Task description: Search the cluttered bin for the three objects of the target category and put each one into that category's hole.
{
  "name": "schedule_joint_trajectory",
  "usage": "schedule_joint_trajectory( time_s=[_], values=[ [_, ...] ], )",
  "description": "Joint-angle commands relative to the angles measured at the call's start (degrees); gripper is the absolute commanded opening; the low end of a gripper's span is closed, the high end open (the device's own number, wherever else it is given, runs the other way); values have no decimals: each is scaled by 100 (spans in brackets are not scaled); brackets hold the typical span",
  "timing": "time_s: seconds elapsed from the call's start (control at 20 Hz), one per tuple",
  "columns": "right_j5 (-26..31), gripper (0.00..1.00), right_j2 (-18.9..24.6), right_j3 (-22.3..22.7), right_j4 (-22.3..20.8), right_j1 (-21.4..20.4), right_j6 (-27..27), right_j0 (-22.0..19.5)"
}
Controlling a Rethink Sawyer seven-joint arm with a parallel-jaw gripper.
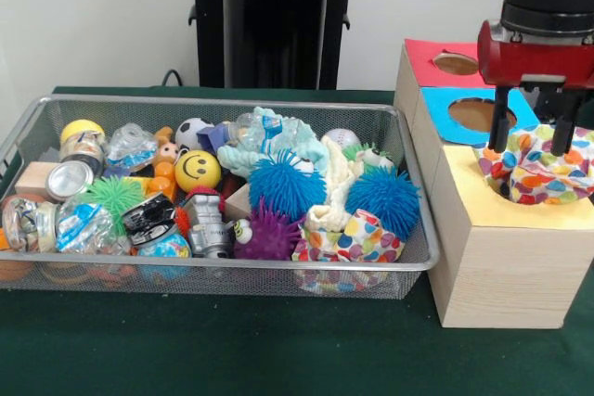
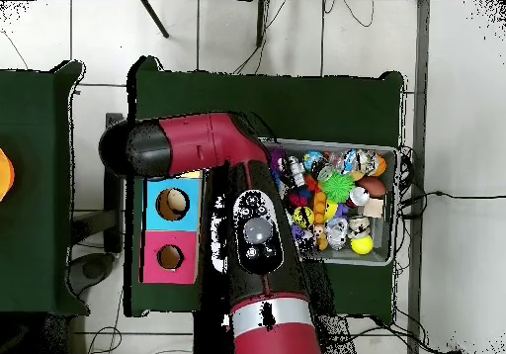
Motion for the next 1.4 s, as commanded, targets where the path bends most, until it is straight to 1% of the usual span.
schedule_joint_trajectory(
  time_s=[0.05,0.2,0.35,0.55,0.65,0.75,0.9,1.1,1.25,1.4],
  values=[
    [536,100,260,625,120,-123,-166,-300],
    [570,100,286,673,172,-181,-107,-273],
    [583,100,260,703,207,-242,62,-154],
    [741,100,246,730,312,-394,232,-14],
    [757,100,226,770,391,-457,403,102],
    [850,100,175,716,454,-482,574,254],
    [855,100,104,629,540,-426,797,455],
    [775,100,17,613,581,-353,771,553],
    [705,100,-22,613,582,-279,646,543],
    [464,100,-39,635,501,-98,487,469]
  ],
)
